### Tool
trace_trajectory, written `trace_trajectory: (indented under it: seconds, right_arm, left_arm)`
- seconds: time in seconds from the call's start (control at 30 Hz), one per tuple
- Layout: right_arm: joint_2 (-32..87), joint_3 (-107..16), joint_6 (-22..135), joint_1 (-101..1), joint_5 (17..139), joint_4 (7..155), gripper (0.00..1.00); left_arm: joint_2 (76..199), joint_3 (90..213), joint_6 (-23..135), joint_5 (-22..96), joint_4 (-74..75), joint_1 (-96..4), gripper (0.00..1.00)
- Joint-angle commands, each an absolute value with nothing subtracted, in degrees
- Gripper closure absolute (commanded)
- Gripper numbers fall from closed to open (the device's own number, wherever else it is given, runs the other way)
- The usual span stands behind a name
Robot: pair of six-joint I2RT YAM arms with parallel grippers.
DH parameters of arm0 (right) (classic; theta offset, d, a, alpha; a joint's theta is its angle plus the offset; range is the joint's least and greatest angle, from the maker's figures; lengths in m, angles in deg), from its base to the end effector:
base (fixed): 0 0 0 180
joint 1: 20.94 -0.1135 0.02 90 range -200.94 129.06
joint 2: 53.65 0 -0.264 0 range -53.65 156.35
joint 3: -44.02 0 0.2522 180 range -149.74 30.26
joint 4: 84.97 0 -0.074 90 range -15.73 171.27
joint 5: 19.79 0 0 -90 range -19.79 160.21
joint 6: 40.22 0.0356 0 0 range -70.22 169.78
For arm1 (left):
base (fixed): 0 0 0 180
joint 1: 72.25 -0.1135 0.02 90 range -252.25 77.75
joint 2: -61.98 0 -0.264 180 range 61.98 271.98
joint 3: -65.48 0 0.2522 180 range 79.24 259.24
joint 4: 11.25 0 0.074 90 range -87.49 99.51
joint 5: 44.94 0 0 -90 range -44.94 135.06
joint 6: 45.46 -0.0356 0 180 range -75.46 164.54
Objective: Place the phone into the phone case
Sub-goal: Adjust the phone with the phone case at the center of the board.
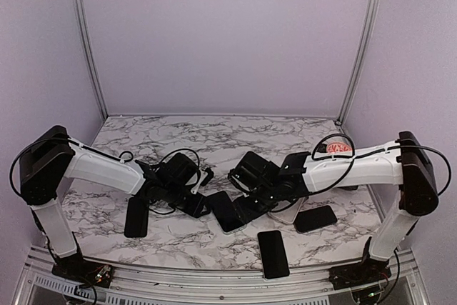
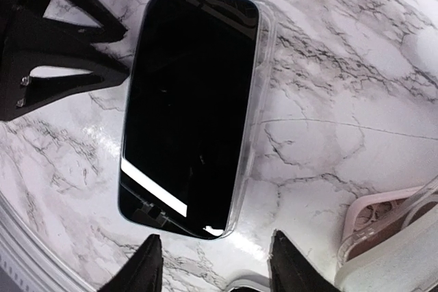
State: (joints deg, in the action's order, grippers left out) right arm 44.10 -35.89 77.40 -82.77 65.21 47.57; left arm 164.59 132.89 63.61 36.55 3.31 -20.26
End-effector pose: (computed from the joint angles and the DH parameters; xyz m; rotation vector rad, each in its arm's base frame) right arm 0.1639 0.2995 0.1984 -0.7852 2.6409 0.3390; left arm 0.2140 -0.2824 0.1424 0.7937 2.4396 -0.7012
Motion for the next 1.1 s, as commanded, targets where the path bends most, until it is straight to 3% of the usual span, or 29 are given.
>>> trace_trajectory:
  seconds: [0.0,0.17,0.47,0.73,1.07]
  right_arm:
    - [46.0,-37.3,78.5,-79.5,63.9,44.7,0.58]
    - [51.9,-41.1,75.8,-76.9,62.1,46.1,0.85]
    - [62.1,-47.2,69.5,-76.5,60.8,49.7,1.0]
    - [60.5,-44.9,70.4,-77.1,66.0,55.5,1.0]
    - [56.3,-46.5,69.8,-76.4,56.1,47.7,0.98]
  left_arm:
    - [163.2,132.8,63.3,37.3,6.3,-20.0,0.69]
    - [163.6,132.7,63.7,36.5,6.9,-20.0,0.69]
    - [166.9,135.4,63.5,37.1,6.8,-19.9,0.7]
    - [169.0,138.6,62.1,37.5,7.0,-19.8,0.68]
    - [165.4,137.0,61.2,39.1,8.5,-20.0,0.68]
